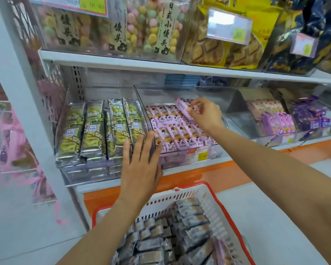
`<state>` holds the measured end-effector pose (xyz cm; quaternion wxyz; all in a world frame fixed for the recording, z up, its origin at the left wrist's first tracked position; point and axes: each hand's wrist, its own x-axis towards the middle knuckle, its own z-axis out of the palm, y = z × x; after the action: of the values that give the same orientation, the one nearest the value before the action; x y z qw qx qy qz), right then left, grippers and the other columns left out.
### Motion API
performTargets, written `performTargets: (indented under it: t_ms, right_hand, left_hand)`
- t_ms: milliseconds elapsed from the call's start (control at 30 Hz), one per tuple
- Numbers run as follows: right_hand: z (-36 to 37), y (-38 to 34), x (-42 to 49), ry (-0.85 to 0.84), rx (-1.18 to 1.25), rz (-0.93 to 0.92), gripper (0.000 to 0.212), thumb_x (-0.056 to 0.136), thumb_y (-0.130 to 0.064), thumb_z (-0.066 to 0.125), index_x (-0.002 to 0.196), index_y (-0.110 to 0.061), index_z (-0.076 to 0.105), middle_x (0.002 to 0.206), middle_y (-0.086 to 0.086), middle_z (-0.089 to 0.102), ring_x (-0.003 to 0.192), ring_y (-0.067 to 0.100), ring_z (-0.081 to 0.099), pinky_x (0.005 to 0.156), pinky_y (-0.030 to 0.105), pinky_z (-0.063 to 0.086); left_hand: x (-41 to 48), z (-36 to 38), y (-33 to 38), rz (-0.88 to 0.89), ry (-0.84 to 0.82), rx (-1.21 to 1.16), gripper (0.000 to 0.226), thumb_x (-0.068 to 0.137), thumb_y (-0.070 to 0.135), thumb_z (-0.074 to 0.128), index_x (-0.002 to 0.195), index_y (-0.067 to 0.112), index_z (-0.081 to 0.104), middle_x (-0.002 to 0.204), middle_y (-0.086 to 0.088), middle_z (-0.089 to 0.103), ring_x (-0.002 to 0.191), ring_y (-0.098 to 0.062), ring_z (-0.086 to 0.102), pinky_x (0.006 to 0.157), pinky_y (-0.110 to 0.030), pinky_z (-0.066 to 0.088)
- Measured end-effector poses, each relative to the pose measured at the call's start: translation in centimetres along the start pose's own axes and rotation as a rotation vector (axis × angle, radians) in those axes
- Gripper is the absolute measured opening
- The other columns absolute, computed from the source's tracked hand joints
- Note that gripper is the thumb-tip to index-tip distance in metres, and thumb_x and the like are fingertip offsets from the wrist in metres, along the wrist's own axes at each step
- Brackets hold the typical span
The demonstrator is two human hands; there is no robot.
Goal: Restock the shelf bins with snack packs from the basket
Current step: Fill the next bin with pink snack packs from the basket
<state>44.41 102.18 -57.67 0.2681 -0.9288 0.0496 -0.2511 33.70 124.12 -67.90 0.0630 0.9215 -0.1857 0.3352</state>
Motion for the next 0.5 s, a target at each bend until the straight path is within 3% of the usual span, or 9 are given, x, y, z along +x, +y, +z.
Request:
performTargets:
  t_ms: [133, 267, 400, 500]
  right_hand:
    - [2.6, 0.0, 2.1, -0.021, -0.091, -0.041, 0.023, 0.088, -0.02, 0.068, 0.11, -0.014, 0.07, 0.103, 0.003, 0.069, 0.089, 0.019, 0.063, 0.078, 0.025, 0.045]
    - [4.6, 0.5, 3.0, -0.076, -0.168, -0.008, 0.02, 0.088, -0.023, 0.067, 0.103, -0.011, 0.073, 0.111, 0.016, 0.068, 0.094, 0.029, 0.066, 0.092, 0.037, 0.051]
    - [5.1, 0.5, 2.8, -0.076, -0.18, 0.013, 0.014, 0.086, -0.012, 0.068, 0.097, -0.01, 0.076, 0.116, 0.019, 0.064, 0.102, 0.03, 0.063, 0.1, 0.04, 0.048]
    - [4.2, 0.2, 2.2, -0.118, -0.165, -0.009, 0.018, 0.087, -0.015, 0.069, 0.103, -0.011, 0.074, 0.121, 0.018, 0.06, 0.111, 0.03, 0.058, 0.104, 0.04, 0.044]
  left_hand:
    - [0.0, 0.4, -0.1, 0.007, 0.044, -0.017, 0.052, 0.088, 0.031, 0.048, 0.137, 0.015, 0.056, 0.158, -0.015, 0.032, 0.143, -0.035, 0.029, 0.122, -0.053, -0.003]
    - [0.0, 0.7, -0.4, 0.019, 0.056, -0.022, 0.053, 0.085, 0.028, 0.061, 0.137, 0.016, 0.056, 0.157, -0.014, 0.033, 0.143, -0.034, 0.029, 0.121, -0.054, 0.0]
    - [-0.1, 0.6, -0.5, 0.017, 0.037, -0.023, 0.051, 0.088, 0.028, 0.048, 0.137, 0.016, 0.056, 0.157, -0.013, 0.034, 0.143, -0.033, 0.029, 0.122, -0.052, -0.001]
    - [-0.2, 0.4, -0.5, 0.017, 0.011, -0.033, 0.056, 0.082, 0.025, 0.066, 0.137, 0.016, 0.056, 0.157, -0.014, 0.033, 0.143, -0.034, 0.028, 0.121, -0.052, -0.001]
